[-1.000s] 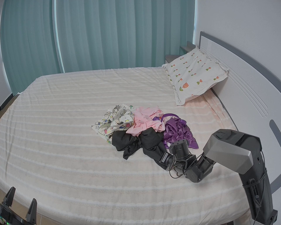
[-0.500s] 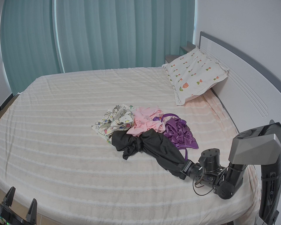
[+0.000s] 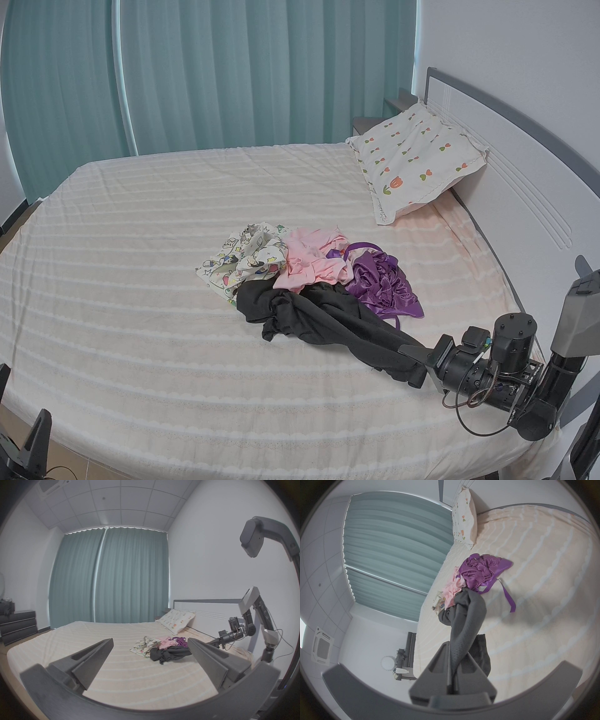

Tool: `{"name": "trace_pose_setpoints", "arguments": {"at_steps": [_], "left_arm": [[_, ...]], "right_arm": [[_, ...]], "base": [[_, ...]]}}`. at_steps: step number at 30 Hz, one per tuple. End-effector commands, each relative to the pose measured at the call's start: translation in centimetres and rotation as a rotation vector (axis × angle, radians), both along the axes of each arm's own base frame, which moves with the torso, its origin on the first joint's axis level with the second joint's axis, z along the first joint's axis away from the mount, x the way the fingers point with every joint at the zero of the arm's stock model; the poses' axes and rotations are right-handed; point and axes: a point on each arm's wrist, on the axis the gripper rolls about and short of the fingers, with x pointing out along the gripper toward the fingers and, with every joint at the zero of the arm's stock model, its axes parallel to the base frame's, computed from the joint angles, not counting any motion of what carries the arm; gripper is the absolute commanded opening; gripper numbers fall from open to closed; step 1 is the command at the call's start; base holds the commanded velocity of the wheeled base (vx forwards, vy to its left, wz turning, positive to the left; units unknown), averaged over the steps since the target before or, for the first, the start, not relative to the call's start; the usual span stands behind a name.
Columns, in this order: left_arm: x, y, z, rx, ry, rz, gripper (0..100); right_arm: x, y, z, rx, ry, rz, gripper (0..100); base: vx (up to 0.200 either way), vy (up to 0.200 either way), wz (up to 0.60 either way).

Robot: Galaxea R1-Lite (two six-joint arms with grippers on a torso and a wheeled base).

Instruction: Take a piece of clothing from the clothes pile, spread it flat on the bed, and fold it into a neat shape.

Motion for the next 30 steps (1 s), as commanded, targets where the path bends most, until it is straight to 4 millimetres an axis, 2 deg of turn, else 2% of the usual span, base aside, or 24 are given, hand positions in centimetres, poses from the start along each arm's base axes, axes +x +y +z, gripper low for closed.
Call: {"name": "trace_pose_setpoints", "arguments": {"at_steps": [1, 6, 8, 9, 11, 12, 14, 16, 20, 24, 25, 27, 29, 30], "left_arm": [[5.9, -0.5, 2.0, 0.076, 0.305, -0.18, 100], [11.4, -1.9, 1.2, 0.195, 0.478, -0.341, 100], [12.4, -2.6, 0.8, 0.209, 0.504, -0.387, 100], [13.9, -3.8, 0.3, 0.232, 0.541, -0.454, 100], [15.3, -5.2, -0.6, 0.264, 0.585, -0.504, 100], [15.7, -5.5, -0.8, 0.272, 0.598, -0.507, 100], [17.7, -7.3, -2.7, 0.324, 0.665, -0.486, 100], [19.0, -8.4, -3.9, 0.348, 0.682, -0.474, 100], [20.4, -10.7, -5.6, 0.321, 0.701, -0.482, 100], [21.7, -13.4, -7.7, 0.28, 0.729, -0.386, 100], [21.7, -13.4, -7.7, 0.28, 0.729, -0.386, 100], [22.5, -14.8, -8.9, 0.244, 0.693, -0.348, 100], [22.9, -15.3, -9.4, 0.232, 0.676, -0.342, 100], [23.4, -16.0, -10.4, 0.219, 0.654, -0.325, 100]], "right_arm": [[-2.0, -0.6, 3.1, 0.117, -0.06, 0.048, 0], [-3.4, -0.8, 5.8, 0.187, -0.148, 0.125, 0], [-3.6, -0.9, 6.1, 0.196, -0.159, 0.134, 0], [-3.9, -0.7, 6.1, 0.195, -0.151, 0.155, 0], [-4.2, -0.4, 5.4, 0.18, -0.118, 0.177, 0], [-4.1, -0.3, 5.1, 0.174, -0.107, 0.179, 0], [-3.8, 0.2, 3.7, 0.141, -0.057, 0.182, 0], [-3.7, 0.3, 3.4, 0.135, -0.042, 0.184, 0], [-3.9, 0.5, 3.7, 0.141, -0.052, 0.199, 0], [-4.5, 1.0, 4.1, 0.152, -0.069, 0.229, 0], [-4.5, 1.0, 4.1, 0.152, -0.069, 0.229, 0], [-4.7, 1.3, 3.9, 0.146, -0.057, 0.242, 0], [-4.8, 1.4, 3.9, 0.145, -0.055, 0.248, 0], [-4.9, 1.4, 4.0, 0.15, -0.059, 0.256, 0]], "base": [[0.0, 0.0, 0.0], [0.0, 0.0, 0.0], [0.0, 0.0, 0.0], [0.0, 0.0, 0.0], [0.0, 0.0, 0.0], [0.0, 0.0, 0.0], [0.0, 0.0, 0.0], [0.0, 0.0, 0.0], [0.0, 0.0, 0.0], [0.0, 0.0, 0.0], [0.0, 0.0, 0.0], [0.0, 0.0, 0.0], [0.0, 0.0, 0.0], [0.0, 0.0, 0.0]]}}
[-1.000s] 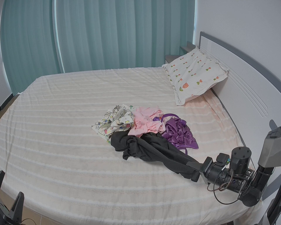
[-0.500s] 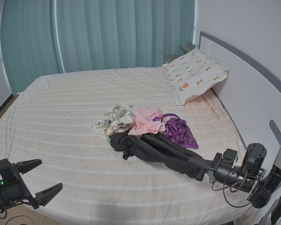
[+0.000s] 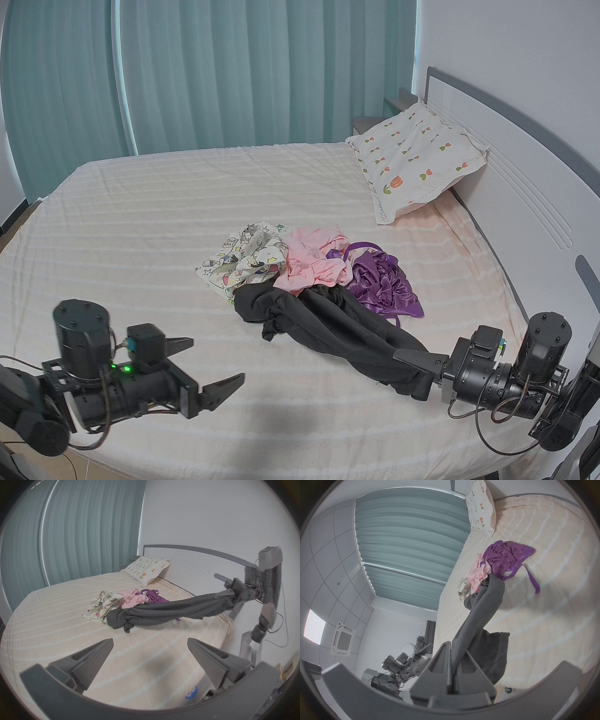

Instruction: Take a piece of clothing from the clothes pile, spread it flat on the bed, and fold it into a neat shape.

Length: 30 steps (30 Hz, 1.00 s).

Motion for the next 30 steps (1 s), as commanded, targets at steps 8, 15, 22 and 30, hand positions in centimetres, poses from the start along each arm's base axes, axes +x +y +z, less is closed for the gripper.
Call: {"name": "trace_pose_setpoints", "arguments": {"at_steps": [8, 15, 22, 30], "left_arm": [[4.7, -7.8, -10.3, 0.024, 0.056, 0.104, 100], [6.8, -9.4, -10.8, -0.026, 0.032, 0.116, 100], [8.2, -10.6, -11.0, -0.075, 0.019, 0.124, 100], [10.1, -12.1, -11.0, -0.118, -0.031, 0.127, 100]], "right_arm": [[-2.6, 0.6, 1.6, 0.047, -0.044, 0.113, 0], [-2.7, 0.7, 1.6, 0.047, -0.048, 0.121, 0], [-1.9, 0.6, 3.0, 0.088, -0.108, 0.093, 0], [-1.3, 1.2, 3.8, 0.108, -0.147, 0.1, 0]], "base": [[0.0, 0.0, 0.0], [0.0, 0.0, 0.0], [0.0, 0.0, 0.0], [0.0, 0.0, 0.0]]}}
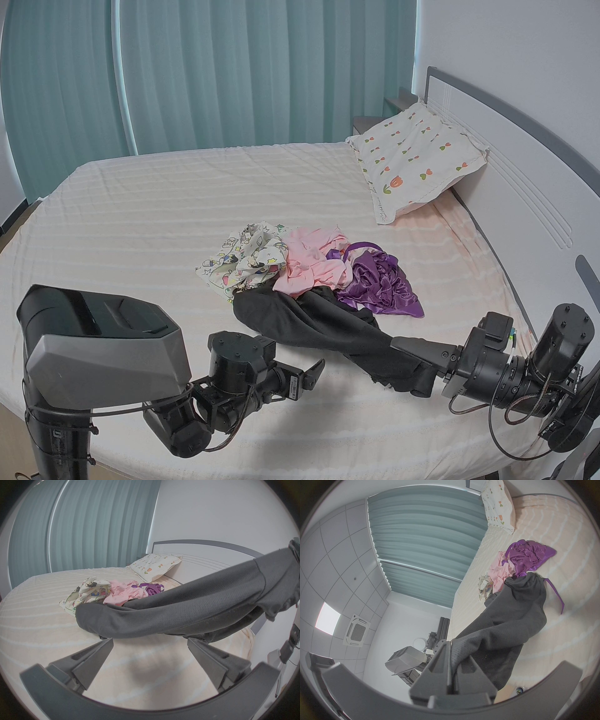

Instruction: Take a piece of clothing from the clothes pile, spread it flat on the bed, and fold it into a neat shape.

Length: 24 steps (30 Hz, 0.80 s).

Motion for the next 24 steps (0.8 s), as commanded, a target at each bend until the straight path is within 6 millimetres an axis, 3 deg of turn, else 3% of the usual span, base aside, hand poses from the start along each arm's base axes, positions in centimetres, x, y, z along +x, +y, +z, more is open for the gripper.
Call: {"name": "trace_pose_setpoints", "arguments": {"at_steps": [1, 6, 12, 18, 19, 24], "left_arm": [[1.5, -1.1, -0.2, -0.026, -0.038, 0.01, 100], [4.2, -1.8, 0.0, -0.054, -0.125, 0.132, 100], [7.2, -1.3, -0.6, -0.062, -0.178, 0.267, 100], [10.1, 1.0, -1.8, -0.059, -0.186, 0.352, 100], [10.3, 1.3, -1.8, -0.058, -0.185, 0.361, 0], [11.9, 3.9, -1.6, -0.083, -0.194, 0.438, 0]], "right_arm": [[0.1, 0.3, 0.8, 0.024, -0.033, 0.011, 0], [-0.2, 0.2, 1.3, 0.042, -0.058, 0.014, 0], [-0.3, -0.7, 2.4, 0.071, -0.098, -0.012, 0], [0.3, -1.5, 2.5, 0.073, -0.103, -0.056, 0], [0.4, -1.6, 2.5, 0.072, -0.102, -0.061, 0], [1.6, -2.3, 1.3, 0.038, -0.059, -0.076, 0]], "base": [[0.0, 0.0, 0.0], [0.0, 0.0, 0.0], [0.0, 0.0, 0.0], [0.0, 0.0, 0.0], [0.0, 0.0, 0.0], [0.0, 0.0, 0.0]]}}
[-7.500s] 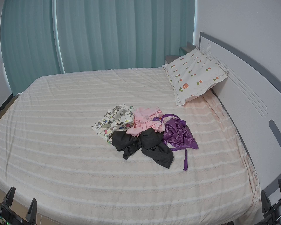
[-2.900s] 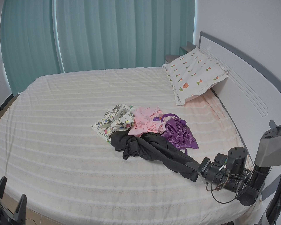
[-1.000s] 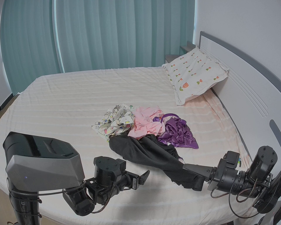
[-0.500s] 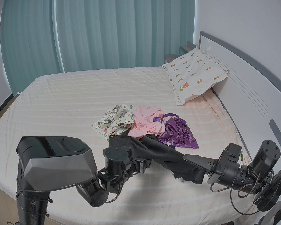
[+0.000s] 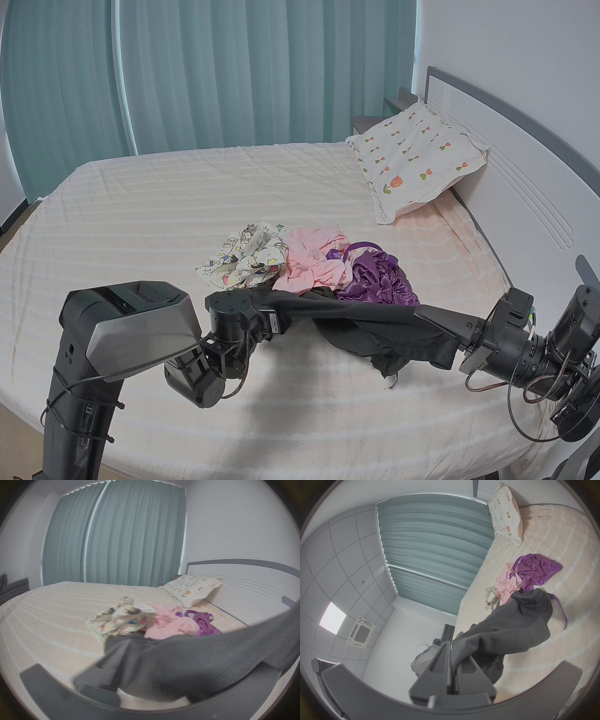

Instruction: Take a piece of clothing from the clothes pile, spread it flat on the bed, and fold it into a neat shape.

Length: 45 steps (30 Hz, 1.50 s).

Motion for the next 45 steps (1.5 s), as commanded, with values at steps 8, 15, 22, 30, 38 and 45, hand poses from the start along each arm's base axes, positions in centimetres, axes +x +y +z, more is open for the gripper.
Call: {"name": "trace_pose_setpoints", "arguments": {"at_steps": [8, 15, 22, 30, 38, 45], "left_arm": [[-0.7, 3.0, 3.2, -0.13, -0.009, 0.077, 0], [-7.7, 4.7, 7.7, -0.191, 0.037, 0.02, 0], [-15.5, 4.9, 12.8, -0.27, -0.02, -0.12, 0], [-18.2, 6.2, 14.2, -0.323, -0.052, -0.134, 0], [-17.7, 5.8, 11.1, -0.338, 0.081, -0.098, 0], [-17.3, 5.5, 10.7, -0.423, 0.066, -0.06, 0]], "right_arm": [[2.4, -1.0, -1.7, -0.036, 0.058, -0.081, 0], [4.7, -1.5, -3.0, -0.06, 0.086, -0.149, 0], [6.2, -0.9, -2.4, -0.067, 0.015, -0.176, 0], [4.2, -1.6, 2.9, 0.003, -0.205, -0.244, 0], [3.2, -0.3, -0.6, -0.084, -0.075, -0.171, 0], [2.7, 0.0, -0.7, -0.096, -0.077, -0.198, 0]], "base": [[0.0, 0.0, 0.0], [0.0, 0.0, 0.0], [0.0, 0.0, 0.0], [0.0, 0.0, 0.0], [0.0, 0.0, 0.0], [0.0, 0.0, 0.0]]}}
